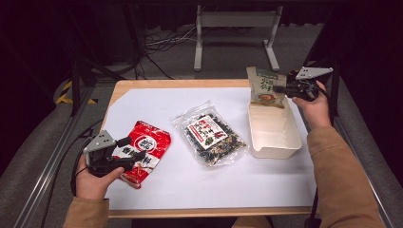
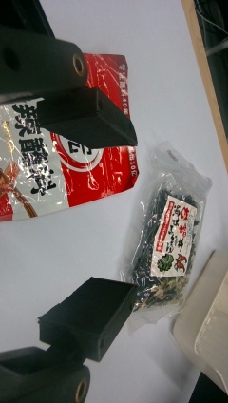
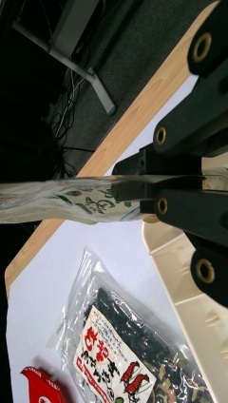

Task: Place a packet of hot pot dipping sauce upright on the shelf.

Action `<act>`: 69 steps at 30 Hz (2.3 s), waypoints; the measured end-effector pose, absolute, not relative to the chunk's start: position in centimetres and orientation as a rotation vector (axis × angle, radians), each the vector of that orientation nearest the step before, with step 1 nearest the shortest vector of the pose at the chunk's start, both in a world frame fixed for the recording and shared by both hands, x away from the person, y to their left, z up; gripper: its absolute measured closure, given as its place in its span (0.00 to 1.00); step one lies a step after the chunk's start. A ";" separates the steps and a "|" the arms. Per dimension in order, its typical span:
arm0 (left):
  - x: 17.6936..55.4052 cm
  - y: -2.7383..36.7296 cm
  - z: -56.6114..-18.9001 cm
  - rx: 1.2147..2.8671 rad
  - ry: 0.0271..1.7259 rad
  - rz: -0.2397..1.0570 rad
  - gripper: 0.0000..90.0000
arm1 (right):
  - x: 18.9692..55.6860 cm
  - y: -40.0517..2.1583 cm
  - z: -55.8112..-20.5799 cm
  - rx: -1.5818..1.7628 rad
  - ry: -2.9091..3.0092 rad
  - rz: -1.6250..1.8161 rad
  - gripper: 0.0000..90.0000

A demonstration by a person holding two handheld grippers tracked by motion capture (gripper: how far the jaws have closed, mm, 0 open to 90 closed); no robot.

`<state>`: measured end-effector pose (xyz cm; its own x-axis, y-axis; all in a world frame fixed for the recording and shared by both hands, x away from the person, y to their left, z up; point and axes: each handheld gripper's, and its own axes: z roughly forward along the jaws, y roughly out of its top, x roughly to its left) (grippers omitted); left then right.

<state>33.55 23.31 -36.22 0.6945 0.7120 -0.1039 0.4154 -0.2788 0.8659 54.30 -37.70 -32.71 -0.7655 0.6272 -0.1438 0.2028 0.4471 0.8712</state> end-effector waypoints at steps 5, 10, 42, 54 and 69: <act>33.6 23.1 -36.2 1.917 0.870 0.365 0.29 | 54.4 -37.9 -33.2 0.713 2.233 1.290 0.99; 33.8 23.0 -36.3 1.925 0.865 0.361 0.29 | 54.3 -37.9 -33.3 0.699 2.231 1.286 0.99; 34.0 23.0 -36.4 1.928 0.861 0.351 0.29 | 54.9 -37.0 -35.0 0.718 2.293 1.203 0.98; 34.1 22.7 -36.4 1.932 0.855 0.341 0.29 | 54.5 -37.3 -35.3 0.835 2.324 0.947 0.93; 34.7 22.2 -36.4 1.919 0.858 0.348 0.25 | 53.1 -38.1 -34.5 1.006 2.230 1.015 0.54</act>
<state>34.74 22.23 -36.43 0.7107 0.6939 -0.1157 0.4170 -0.2831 0.8637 53.12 -38.12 -34.47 -0.6097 0.7828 -0.1240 0.4205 0.4521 0.7866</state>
